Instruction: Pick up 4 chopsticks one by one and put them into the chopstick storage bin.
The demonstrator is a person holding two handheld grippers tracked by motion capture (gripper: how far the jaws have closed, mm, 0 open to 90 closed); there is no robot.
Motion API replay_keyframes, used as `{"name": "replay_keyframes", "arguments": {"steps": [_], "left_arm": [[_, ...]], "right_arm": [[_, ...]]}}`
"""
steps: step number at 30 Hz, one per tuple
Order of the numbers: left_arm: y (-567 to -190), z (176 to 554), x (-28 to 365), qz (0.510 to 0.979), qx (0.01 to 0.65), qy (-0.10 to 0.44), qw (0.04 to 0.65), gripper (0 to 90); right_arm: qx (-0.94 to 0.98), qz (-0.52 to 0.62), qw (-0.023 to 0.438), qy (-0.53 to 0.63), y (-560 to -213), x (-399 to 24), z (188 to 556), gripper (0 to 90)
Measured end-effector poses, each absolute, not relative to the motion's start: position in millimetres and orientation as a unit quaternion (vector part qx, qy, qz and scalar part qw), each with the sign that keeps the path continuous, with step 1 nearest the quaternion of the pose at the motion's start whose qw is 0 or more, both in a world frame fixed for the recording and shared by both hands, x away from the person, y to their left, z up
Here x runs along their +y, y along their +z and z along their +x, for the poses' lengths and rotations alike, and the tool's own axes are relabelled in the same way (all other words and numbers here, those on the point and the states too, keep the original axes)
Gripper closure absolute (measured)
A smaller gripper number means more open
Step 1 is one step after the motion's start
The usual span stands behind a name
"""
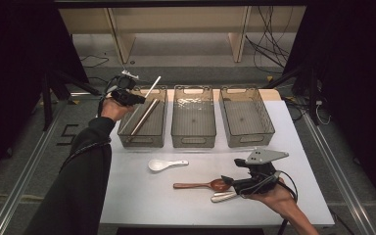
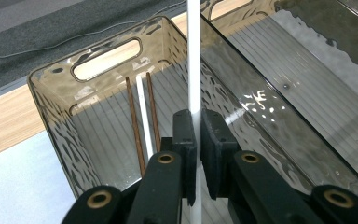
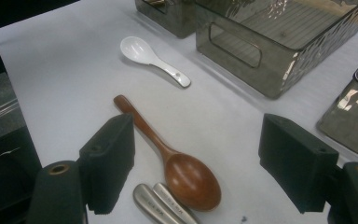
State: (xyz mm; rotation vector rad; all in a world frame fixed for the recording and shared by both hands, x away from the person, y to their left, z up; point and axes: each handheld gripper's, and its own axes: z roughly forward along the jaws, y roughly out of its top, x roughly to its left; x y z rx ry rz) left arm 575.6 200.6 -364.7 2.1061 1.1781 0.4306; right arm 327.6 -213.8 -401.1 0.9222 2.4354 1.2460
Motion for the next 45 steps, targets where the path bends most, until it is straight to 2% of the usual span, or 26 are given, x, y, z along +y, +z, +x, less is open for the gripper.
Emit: {"name": "replay_keyframes", "arguments": {"steps": [8, 13, 16, 30, 42, 45], "left_arm": [[-374.1, 578.1, 199.0, 0.802, 0.465, 0.175, 0.333, 82.6], [-376.2, 575.8, 196.5, 0.801, 0.472, 0.173, 0.325, 65.6], [-372.5, 572.7, 197.8, 0.797, 0.477, 0.168, 0.331, 58.8], [-341.9, 525.6, 201.6, 0.783, 0.463, 0.139, 0.392, 32.6], [-344.0, 467.1, 195.0, 0.778, 0.428, 0.133, 0.441, 25.2], [-349.7, 457.0, 190.3, 0.790, 0.413, 0.130, 0.434, 23.6]], "right_arm": [[0.837, 0.315, 0.128, 0.428, -400.8, -214.0, 327.0, 27.9], [0.837, 0.316, 0.128, 0.428, -400.9, -214.4, 327.0, 27.9], [0.837, 0.316, 0.128, 0.428, -400.7, -214.3, 326.8, 27.8], [0.836, 0.318, 0.131, 0.427, -400.6, -214.2, 326.3, 27.8], [0.837, 0.318, 0.131, 0.425, -401.5, -213.9, 326.3, 27.8], [0.837, 0.319, 0.131, 0.425, -401.4, -213.4, 326.4, 27.8]]}}
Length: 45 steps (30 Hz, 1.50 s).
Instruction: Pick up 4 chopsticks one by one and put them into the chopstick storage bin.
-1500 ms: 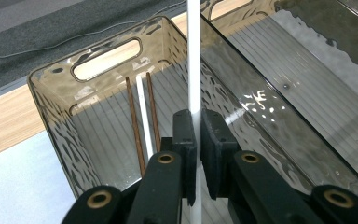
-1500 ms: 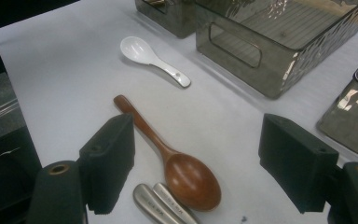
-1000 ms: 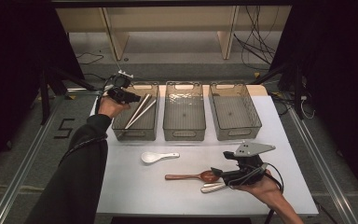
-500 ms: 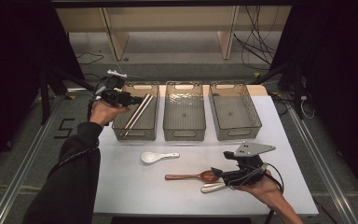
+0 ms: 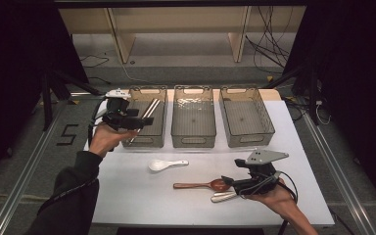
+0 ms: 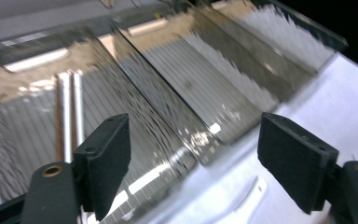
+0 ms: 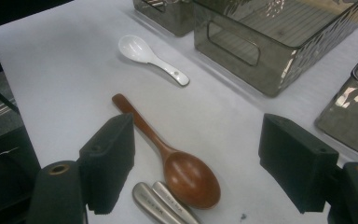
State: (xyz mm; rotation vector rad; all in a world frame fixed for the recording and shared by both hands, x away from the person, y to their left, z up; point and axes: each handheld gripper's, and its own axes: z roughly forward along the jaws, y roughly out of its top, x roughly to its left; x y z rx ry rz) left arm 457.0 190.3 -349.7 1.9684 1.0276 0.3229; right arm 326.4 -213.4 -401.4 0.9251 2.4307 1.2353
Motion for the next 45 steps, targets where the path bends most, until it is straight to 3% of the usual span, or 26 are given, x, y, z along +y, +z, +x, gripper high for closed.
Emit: {"name": "replay_keyframes", "arguments": {"steps": [20, 45], "left_arm": [[-376.0, 413.6, 160.6, 0.818, 0.352, 0.092, 0.445, 19.9], [-400.2, 388.2, 149.8, 0.843, 0.332, 0.080, 0.416, 17.6]], "right_arm": [[0.839, 0.321, 0.129, 0.420, -401.9, -215.8, 326.5, 27.7], [0.840, 0.320, 0.128, 0.420, -402.8, -216.5, 327.2, 27.7]]}}
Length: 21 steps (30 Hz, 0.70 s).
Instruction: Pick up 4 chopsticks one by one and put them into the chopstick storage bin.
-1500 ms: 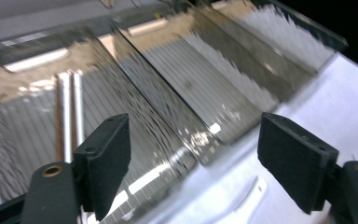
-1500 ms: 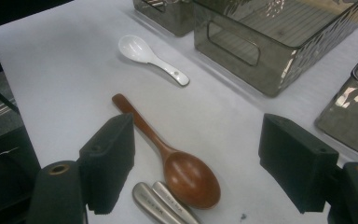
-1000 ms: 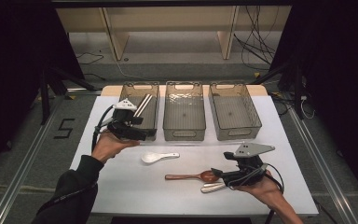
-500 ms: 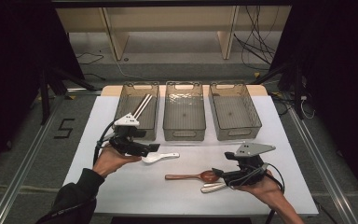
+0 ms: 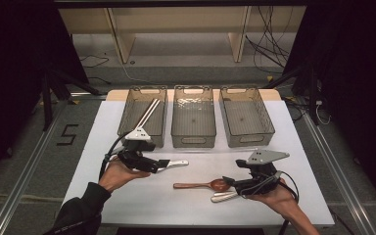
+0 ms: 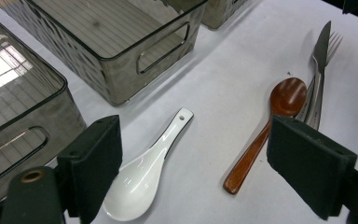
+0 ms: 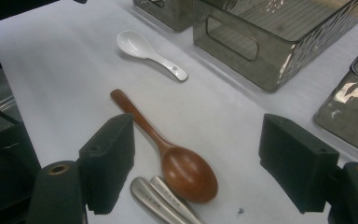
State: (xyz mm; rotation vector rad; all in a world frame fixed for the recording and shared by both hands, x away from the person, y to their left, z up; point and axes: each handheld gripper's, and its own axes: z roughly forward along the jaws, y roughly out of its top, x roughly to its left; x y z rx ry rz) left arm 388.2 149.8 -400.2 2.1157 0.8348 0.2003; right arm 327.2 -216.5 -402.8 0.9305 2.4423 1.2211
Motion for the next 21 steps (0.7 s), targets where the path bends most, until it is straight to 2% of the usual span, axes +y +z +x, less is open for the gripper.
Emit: {"name": "replay_keyframes", "arguments": {"steps": [21], "left_arm": [[-420.2, 399.2, 129.1, 0.881, 0.309, 0.083, 0.350, 16.9]], "right_arm": [[0.839, 0.322, 0.126, 0.420, -404.0, -217.1, 326.2, 27.7]]}}
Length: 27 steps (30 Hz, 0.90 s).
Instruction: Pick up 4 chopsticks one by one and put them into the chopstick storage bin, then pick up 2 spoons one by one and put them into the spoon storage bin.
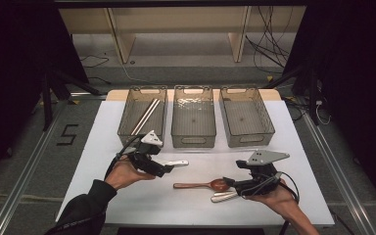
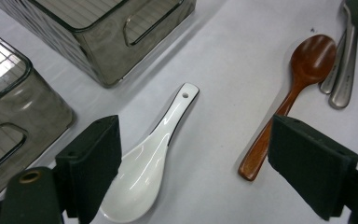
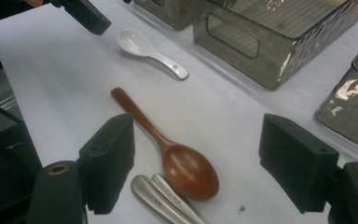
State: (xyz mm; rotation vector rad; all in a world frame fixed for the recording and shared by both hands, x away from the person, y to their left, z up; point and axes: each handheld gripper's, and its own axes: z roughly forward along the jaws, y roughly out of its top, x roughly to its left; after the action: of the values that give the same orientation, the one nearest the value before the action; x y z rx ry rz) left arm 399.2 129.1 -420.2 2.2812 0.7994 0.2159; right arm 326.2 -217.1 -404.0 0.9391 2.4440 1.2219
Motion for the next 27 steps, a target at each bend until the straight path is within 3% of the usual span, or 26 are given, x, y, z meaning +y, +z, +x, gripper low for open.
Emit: {"name": "replay_keyframes", "arguments": {"steps": [27], "left_arm": [[-434.7, 423.2, 113.6, 0.908, 0.293, 0.080, 0.287, 19.0]], "right_arm": [[0.841, 0.320, 0.125, 0.418, -404.4, -216.0, 326.7, 27.7]]}}
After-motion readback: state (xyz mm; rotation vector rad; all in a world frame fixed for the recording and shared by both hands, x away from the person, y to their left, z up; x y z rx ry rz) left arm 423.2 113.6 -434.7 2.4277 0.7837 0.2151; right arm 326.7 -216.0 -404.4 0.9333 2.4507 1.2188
